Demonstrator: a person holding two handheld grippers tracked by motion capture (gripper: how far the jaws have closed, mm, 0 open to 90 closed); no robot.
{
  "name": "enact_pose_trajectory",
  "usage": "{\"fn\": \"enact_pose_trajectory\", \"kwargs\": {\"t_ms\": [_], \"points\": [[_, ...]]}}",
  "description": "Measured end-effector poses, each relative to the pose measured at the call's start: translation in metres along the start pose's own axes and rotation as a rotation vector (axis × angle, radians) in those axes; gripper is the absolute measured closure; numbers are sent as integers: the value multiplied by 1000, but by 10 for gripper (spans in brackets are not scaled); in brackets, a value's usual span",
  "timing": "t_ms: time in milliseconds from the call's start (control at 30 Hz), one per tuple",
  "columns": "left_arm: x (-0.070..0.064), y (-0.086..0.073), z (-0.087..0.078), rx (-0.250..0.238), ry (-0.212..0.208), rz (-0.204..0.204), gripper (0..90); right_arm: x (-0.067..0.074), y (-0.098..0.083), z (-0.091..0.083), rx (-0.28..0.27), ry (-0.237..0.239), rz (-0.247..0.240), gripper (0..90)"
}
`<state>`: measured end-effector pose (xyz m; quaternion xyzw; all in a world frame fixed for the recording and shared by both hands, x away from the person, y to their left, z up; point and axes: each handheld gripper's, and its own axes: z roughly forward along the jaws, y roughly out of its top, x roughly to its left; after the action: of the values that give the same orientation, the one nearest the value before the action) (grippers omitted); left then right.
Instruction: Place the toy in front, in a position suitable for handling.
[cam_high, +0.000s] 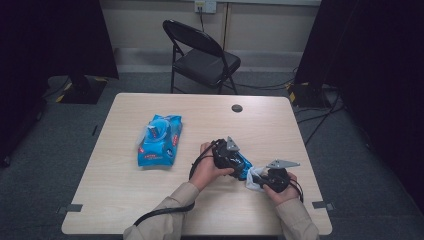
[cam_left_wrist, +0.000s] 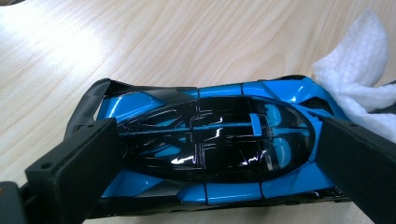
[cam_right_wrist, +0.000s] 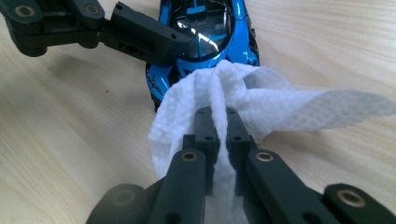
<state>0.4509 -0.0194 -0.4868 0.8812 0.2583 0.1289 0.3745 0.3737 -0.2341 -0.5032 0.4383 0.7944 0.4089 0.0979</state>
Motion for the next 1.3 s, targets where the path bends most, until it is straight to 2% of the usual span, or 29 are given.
{"fn": "enact_pose_trajectory", "kwargs": {"t_ms": [333,733,867,967,1067,1300], "points": [[0,0,0,0,-1,1,0,5,-3,-1,-2,22,11,883],[0,0,0,2,0,1,0,13,-2,3,7,51,-6,884],[0,0,0,-1,0,2,0,15,-1,4,6,47,-10,884],[0,0,0,1,0,2,0,17,-1,6,5,66,1,884],[0,0,0,-3,1,3,0,21,0,8,7,71,-9,884],[-1,-1,0,-6,0,1,0,32,2,18,-5,115,-22,882]]}}
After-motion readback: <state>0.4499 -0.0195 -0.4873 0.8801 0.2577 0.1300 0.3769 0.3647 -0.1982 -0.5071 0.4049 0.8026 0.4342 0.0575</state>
